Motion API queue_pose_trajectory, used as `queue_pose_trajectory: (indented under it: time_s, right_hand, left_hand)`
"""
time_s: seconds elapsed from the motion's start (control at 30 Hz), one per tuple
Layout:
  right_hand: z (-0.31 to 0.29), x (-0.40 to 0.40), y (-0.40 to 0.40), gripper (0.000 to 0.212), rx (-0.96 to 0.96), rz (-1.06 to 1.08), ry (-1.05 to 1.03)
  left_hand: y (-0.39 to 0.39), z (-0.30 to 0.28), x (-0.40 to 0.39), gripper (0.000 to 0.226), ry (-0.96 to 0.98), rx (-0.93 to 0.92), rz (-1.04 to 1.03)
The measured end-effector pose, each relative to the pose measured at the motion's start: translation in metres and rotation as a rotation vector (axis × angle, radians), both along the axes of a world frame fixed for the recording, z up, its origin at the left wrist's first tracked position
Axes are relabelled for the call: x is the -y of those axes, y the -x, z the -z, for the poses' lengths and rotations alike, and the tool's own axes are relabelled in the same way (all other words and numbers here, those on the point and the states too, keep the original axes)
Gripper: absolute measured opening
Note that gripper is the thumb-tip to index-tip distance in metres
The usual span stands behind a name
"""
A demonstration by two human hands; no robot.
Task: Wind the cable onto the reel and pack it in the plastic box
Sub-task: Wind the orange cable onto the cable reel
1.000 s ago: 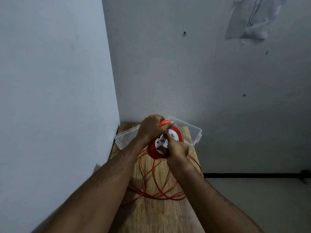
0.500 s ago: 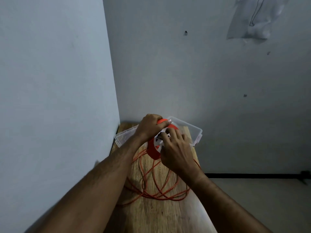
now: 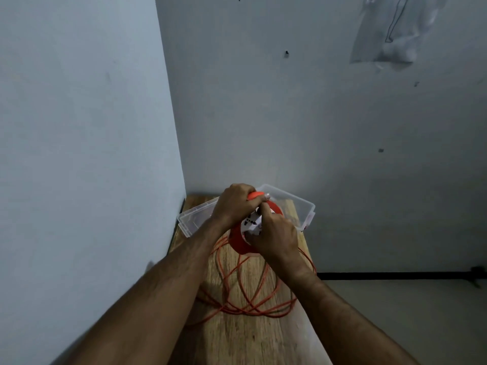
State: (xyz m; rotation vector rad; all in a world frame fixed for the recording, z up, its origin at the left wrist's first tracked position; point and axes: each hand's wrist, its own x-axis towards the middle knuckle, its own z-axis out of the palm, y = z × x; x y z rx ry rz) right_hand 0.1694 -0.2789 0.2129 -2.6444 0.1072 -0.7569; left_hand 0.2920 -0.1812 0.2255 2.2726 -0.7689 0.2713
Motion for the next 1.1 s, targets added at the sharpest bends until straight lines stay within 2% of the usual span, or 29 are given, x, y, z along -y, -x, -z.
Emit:
queue_pose_trajectory:
  time_s: [0.13,0.27,0.37,0.43,0.5,0.53,0.57,0.63,0.7,0.73,0.8,0.9,1.1]
  right_hand:
    - [0.002,-0.003,-0.002,0.05,0.06,0.103,-0.367]
    - [0.006,-0.007,-0.011,0.058,0.008,0.309,-0.861]
    - [0.004,-0.013,-0.014,0.05,-0.039,0.419,-1.405]
    - [-0.001,-0.015,-0.014,0.059,-0.012,0.454,-1.767]
    - [-0.005,-0.015,-0.011,0.057,-0.025,0.433,-1.899]
    - [-0.006,-0.014,-0.01,0.049,-0.063,0.408,-1.836]
    - [-0.007,-0.014,-0.005,0.039,-0.072,0.362,-1.678]
    - [-0.007,-0.012,0.006,0.021,0.084,0.198,-1.103]
    - [-0.005,-0.002,0.016,0.018,0.284,-0.002,-0.424]
    - [-0.001,0.004,0.017,0.021,0.313,-0.101,-0.158]
    - [0.005,0.015,0.016,0.035,0.212,-0.247,0.228]
    - [0.009,0.028,0.017,0.049,0.011,-0.325,0.444]
    - [0.003,0.031,0.02,0.036,0.002,-0.295,0.56]
  left_hand:
    - [0.002,-0.002,0.0,0.057,0.003,0.023,-0.032]
    - [0.011,-0.004,0.005,0.049,0.013,0.09,-0.086]
    - [0.017,-0.004,0.007,0.047,-0.01,0.111,-0.08]
    - [0.02,-0.003,0.007,0.043,-0.029,0.124,-0.059]
    - [0.02,-0.004,0.005,0.042,-0.026,0.104,-0.051]
    - [0.018,-0.002,0.004,0.043,-0.012,0.084,-0.056]
    - [0.015,-0.002,0.003,0.046,0.008,0.056,-0.062]
    - [0.009,-0.001,0.0,0.053,0.05,0.006,-0.061]
    - [0.005,-0.002,-0.002,0.058,0.063,-0.021,-0.044]
    - [0.003,-0.002,-0.003,0.059,0.063,-0.023,-0.032]
    - [0.002,-0.004,-0.003,0.059,0.064,-0.017,-0.005]
    - [0.002,-0.004,-0.002,0.057,0.053,-0.03,0.017]
    - [0.01,-0.005,0.0,0.051,0.046,-0.049,0.046]
